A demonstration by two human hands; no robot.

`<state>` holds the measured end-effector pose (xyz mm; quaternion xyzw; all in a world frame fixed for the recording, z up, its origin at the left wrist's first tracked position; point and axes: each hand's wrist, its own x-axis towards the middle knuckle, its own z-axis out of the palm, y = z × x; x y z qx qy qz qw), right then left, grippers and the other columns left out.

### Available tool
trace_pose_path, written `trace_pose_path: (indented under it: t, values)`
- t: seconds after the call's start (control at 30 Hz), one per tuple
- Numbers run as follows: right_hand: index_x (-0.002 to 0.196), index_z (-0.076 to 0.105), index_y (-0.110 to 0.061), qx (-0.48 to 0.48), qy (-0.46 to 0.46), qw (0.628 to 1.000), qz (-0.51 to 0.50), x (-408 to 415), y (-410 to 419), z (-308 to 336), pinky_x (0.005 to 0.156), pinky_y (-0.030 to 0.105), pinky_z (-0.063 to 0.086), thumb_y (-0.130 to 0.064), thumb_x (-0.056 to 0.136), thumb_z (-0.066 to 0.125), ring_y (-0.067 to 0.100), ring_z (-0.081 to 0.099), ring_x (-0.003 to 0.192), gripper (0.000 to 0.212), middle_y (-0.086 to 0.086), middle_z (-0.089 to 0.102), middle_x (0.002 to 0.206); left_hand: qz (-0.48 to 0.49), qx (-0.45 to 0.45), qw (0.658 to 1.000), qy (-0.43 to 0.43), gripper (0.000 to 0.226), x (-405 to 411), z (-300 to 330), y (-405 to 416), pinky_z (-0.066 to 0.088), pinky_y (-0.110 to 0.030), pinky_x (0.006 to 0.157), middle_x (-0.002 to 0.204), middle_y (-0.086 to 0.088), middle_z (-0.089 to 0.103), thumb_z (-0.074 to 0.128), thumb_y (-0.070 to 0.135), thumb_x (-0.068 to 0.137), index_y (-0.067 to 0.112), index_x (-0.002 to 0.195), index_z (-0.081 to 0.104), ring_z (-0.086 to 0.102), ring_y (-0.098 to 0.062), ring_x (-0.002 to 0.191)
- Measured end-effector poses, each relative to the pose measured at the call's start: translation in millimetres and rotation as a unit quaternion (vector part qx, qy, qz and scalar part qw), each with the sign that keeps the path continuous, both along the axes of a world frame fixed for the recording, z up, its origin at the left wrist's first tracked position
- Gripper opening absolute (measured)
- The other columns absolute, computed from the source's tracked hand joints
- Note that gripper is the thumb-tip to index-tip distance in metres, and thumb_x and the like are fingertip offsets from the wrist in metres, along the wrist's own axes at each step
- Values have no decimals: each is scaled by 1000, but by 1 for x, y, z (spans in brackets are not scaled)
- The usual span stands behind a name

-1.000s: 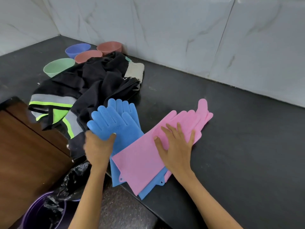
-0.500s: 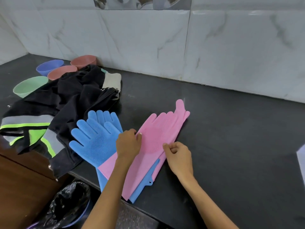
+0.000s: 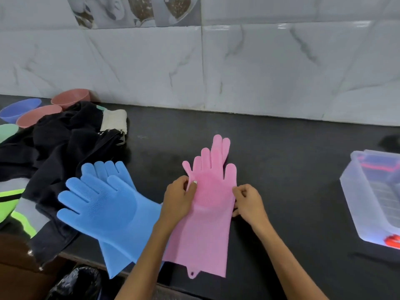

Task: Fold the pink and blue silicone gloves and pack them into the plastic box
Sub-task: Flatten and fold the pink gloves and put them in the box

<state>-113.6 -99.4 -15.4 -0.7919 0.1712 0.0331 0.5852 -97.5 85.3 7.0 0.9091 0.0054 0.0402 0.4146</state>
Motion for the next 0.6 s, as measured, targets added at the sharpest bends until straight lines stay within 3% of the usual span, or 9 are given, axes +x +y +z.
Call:
trace_pose_path:
  t: [0.07, 0.13, 0.2, 0.27, 0.37, 0.47, 0.6]
  values:
    - [88, 56, -11, -10, 23, 1000, -14, -4, -24, -1, 59, 42, 57, -29, 95, 47, 11, 60, 43, 21, 5, 63, 74, -8, -21, 1000, -5, 30, -2, -3, -24, 30, -21, 52, 61, 3, 49, 50, 27, 95, 6, 75, 53, 40, -12, 55]
    - [88, 56, -14, -34, 36, 998, -32, -10, -46, -2, 56, 42, 58, -31, 95, 49, 15, 63, 47, 21, 5, 64, 77, -30, -31, 999, -3, 26, -4, -5, -44, 35, -27, 58, 70, -2, 58, 50, 30, 95, 6, 85, 57, 49, -18, 62]
    - [87, 56, -17, -65, 42, 996, -50, -17, -67, -2, 50, 36, 57, -34, 94, 50, 17, 63, 52, 19, 3, 64, 77, -57, -19, 998, 5, 20, -5, -7, -62, 36, -25, 63, 78, 4, 59, 51, 34, 94, 15, 95, 57, 52, -14, 67]
    - [87, 56, -17, -86, 37, 993, -70, -22, -86, -2, 43, 28, 53, -33, 94, 50, 15, 60, 51, 18, 1, 62, 74, -84, 8, 996, 10, 15, -7, -10, -80, 34, -16, 58, 77, 13, 56, 50, 37, 94, 23, 93, 53, 51, -3, 65]
    - [85, 56, -16, -103, 30, 989, -97, -30, -107, -1, 40, 23, 49, -33, 93, 50, 14, 58, 53, 19, -1, 60, 72, -105, 24, 994, 10, 15, -12, -14, -105, 30, -9, 49, 68, 18, 51, 51, 33, 94, 30, 80, 45, 48, 1, 59]
    - [86, 56, -17, -126, 24, 983, -135, -38, -126, 0, 48, 29, 54, -33, 93, 50, 15, 58, 56, 19, -1, 60, 75, -129, 11, 991, 19, 4, -17, -17, -127, 32, -9, 52, 76, 19, 53, 50, 25, 94, 29, 96, 48, 51, 1, 65]
    - [90, 57, -15, -140, 20, 974, -178, -44, -148, 1, 64, 42, 59, -33, 94, 51, 18, 60, 67, 19, 1, 62, 83, -130, 20, 991, 3, 13, -16, -20, -149, 33, -10, 58, 88, 10, 58, 49, 23, 96, 17, 106, 55, 51, -5, 72]
